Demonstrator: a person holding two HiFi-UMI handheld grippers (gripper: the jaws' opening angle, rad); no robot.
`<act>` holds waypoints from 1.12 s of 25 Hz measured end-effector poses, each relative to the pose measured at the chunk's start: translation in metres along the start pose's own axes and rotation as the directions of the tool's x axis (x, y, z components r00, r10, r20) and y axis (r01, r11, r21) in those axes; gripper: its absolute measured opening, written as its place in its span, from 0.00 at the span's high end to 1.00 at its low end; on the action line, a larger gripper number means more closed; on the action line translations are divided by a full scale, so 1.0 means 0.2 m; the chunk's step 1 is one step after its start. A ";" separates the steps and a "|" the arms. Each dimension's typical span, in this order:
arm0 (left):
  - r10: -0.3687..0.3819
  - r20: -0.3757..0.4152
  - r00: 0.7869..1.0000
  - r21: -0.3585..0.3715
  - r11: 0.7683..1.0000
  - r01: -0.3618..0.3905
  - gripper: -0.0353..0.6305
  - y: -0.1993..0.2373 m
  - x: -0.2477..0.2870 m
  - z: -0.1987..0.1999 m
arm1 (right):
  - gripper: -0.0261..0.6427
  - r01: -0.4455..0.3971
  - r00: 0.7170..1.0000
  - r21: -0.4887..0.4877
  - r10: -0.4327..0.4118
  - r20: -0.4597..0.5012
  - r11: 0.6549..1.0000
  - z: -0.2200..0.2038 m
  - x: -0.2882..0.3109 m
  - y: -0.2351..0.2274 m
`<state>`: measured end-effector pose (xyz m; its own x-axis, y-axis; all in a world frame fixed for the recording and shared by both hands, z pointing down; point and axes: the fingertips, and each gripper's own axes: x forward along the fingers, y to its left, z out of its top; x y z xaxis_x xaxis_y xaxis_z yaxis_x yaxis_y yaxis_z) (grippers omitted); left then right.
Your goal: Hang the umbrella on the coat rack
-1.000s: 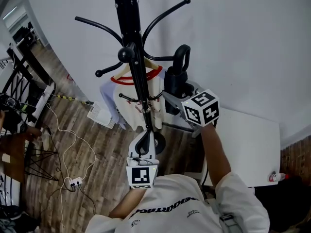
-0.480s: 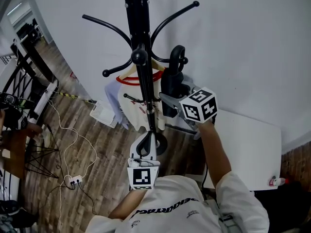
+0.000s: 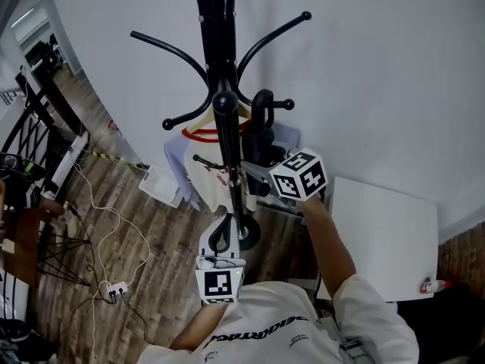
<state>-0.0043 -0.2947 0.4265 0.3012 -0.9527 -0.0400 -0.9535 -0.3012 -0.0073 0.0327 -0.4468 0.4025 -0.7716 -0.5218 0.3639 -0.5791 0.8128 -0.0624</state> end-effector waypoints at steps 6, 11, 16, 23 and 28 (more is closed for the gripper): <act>0.004 0.001 1.000 -0.008 1.000 -0.004 0.95 0.01 0.00 -0.01 | 0.56 0.003 1.000 -0.011 -0.003 -0.029 1.000 -0.07 0.05 0.01; 0.007 -0.012 1.000 -0.009 1.000 -0.007 0.95 0.03 -0.02 -0.02 | 0.56 0.008 1.000 -0.013 -0.008 -0.010 1.000 -0.07 0.10 0.02; 0.004 -0.019 1.000 -0.008 1.000 -0.004 0.95 0.04 -0.04 -0.04 | 0.55 0.011 1.000 -0.019 -0.011 0.020 1.000 -0.05 0.13 0.03; 0.002 -0.028 1.000 -0.006 1.000 -0.002 0.95 0.05 -0.06 -0.05 | 0.53 0.061 0.989 -0.012 -0.059 0.132 0.998 -0.04 0.12 0.01; 0.013 -0.033 0.999 -0.017 1.000 -0.014 0.95 0.09 -0.06 -0.06 | 0.47 0.123 0.978 -0.027 -0.117 0.172 0.992 -0.04 0.13 -0.01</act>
<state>-0.0250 -0.2887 0.4390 0.2888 -0.9574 -0.0071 -0.9573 -0.2888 0.0106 0.0162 -0.4586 0.4194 -0.7325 -0.6499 0.2029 -0.6624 0.7491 0.0078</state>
